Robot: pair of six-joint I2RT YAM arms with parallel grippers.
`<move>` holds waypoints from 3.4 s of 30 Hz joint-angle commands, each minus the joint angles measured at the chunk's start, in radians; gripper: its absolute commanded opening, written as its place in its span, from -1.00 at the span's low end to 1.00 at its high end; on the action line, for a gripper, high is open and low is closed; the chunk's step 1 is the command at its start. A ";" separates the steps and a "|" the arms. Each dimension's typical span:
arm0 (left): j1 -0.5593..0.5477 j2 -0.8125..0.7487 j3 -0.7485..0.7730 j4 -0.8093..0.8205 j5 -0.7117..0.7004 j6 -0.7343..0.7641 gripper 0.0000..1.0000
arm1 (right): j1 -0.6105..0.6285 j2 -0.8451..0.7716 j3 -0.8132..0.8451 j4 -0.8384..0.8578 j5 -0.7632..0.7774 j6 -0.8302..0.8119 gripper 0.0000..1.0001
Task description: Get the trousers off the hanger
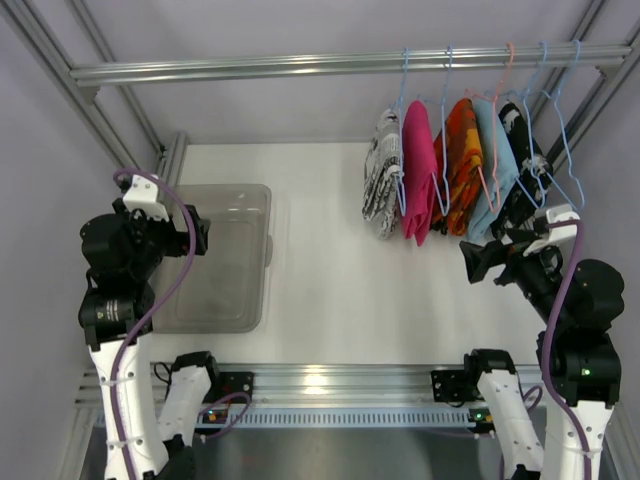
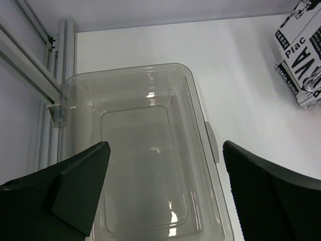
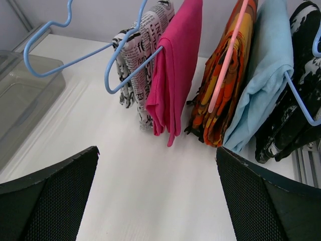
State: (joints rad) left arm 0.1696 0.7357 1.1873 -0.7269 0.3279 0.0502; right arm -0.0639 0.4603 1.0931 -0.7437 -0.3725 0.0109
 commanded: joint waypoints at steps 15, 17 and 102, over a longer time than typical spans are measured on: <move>-0.065 0.272 -0.052 0.524 0.573 -0.577 0.98 | -0.013 -0.014 -0.019 -0.034 0.053 0.018 0.99; -0.247 0.347 -0.003 0.569 0.467 -0.584 0.98 | -0.013 -0.008 -0.013 -0.040 0.061 0.014 0.99; -0.906 0.469 0.132 0.975 0.341 -0.580 -1.00 | 0.094 0.408 0.257 0.647 -0.342 0.822 0.64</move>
State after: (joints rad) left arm -0.7158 1.3010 1.3331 0.1612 0.7185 -0.7818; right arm -0.0383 0.8177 1.3014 -0.2699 -0.6716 0.6773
